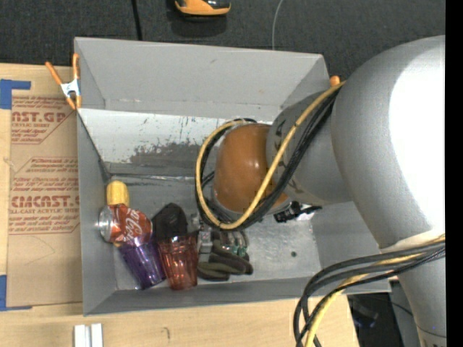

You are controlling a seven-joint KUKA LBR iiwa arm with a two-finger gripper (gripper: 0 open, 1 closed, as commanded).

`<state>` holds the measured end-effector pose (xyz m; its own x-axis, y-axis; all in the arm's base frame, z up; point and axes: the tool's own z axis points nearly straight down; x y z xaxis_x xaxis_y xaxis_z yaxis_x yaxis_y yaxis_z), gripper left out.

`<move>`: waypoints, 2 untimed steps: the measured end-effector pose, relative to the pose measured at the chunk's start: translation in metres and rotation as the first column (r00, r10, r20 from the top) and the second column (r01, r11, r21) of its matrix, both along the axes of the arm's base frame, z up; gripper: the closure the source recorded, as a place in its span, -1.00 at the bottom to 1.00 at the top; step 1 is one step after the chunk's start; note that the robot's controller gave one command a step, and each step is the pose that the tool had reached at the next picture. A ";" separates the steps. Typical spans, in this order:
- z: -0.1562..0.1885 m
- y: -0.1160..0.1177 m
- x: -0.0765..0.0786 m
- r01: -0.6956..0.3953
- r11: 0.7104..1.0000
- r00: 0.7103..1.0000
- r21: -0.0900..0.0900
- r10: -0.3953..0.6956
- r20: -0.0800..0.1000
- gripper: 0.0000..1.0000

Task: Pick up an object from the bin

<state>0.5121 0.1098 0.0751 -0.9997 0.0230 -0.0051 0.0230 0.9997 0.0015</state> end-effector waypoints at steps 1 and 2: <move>0.000 0.000 0.000 0.000 1.000 1.000 0.000 0.000 0.000 1.00; 0.022 -0.006 -0.009 -0.009 1.000 1.000 -0.002 0.009 -0.012 1.00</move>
Offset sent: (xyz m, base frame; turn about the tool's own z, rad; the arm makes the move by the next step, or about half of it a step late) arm -0.0310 -0.0377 0.1590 -0.0415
